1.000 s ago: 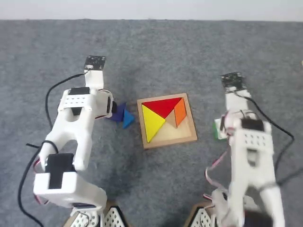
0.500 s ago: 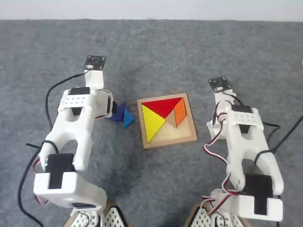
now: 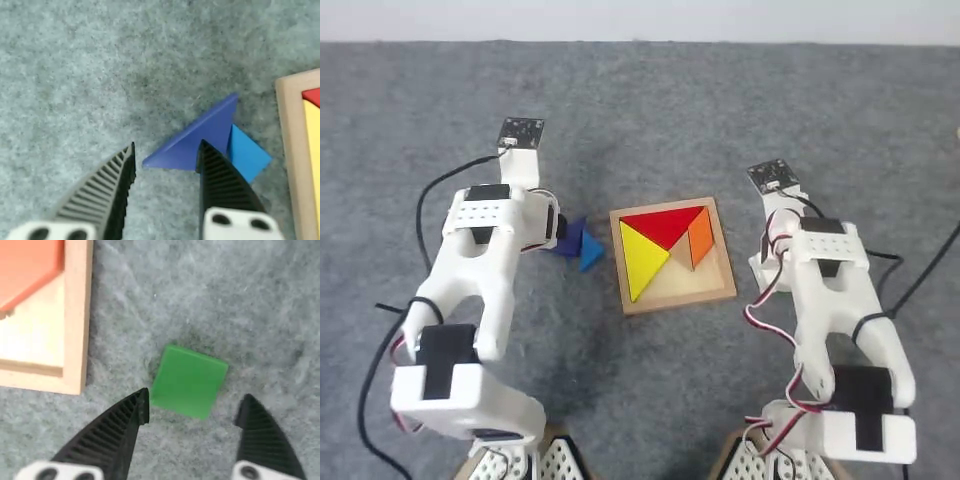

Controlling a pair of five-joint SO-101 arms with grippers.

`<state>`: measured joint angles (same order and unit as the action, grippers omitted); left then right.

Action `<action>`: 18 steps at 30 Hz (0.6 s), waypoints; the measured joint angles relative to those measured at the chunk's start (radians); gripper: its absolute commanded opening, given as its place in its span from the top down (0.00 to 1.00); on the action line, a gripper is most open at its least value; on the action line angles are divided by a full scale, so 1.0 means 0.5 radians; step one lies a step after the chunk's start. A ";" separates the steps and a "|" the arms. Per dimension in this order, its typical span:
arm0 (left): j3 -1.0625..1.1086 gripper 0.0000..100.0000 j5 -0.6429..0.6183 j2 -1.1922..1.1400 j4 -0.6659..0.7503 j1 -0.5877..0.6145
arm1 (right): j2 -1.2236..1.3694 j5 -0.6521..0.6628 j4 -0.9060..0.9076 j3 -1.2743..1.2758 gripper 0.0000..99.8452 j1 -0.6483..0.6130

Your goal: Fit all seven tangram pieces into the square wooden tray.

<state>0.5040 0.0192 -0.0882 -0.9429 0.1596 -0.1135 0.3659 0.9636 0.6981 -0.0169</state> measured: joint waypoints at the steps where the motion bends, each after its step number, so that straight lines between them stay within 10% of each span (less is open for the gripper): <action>1: 0.000 0.80 0.000 0.000 0.000 0.000 | 0.000 0.012 0.009 -0.012 0.70 -0.006; 18: 0.000 0.80 0.000 0.000 0.000 0.000 | 0.387 -0.055 -0.077 -0.190 0.84 -0.009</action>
<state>0.5040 0.0192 -0.0882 -0.9429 0.1596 0.0798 0.3383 0.9252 0.6030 -0.0215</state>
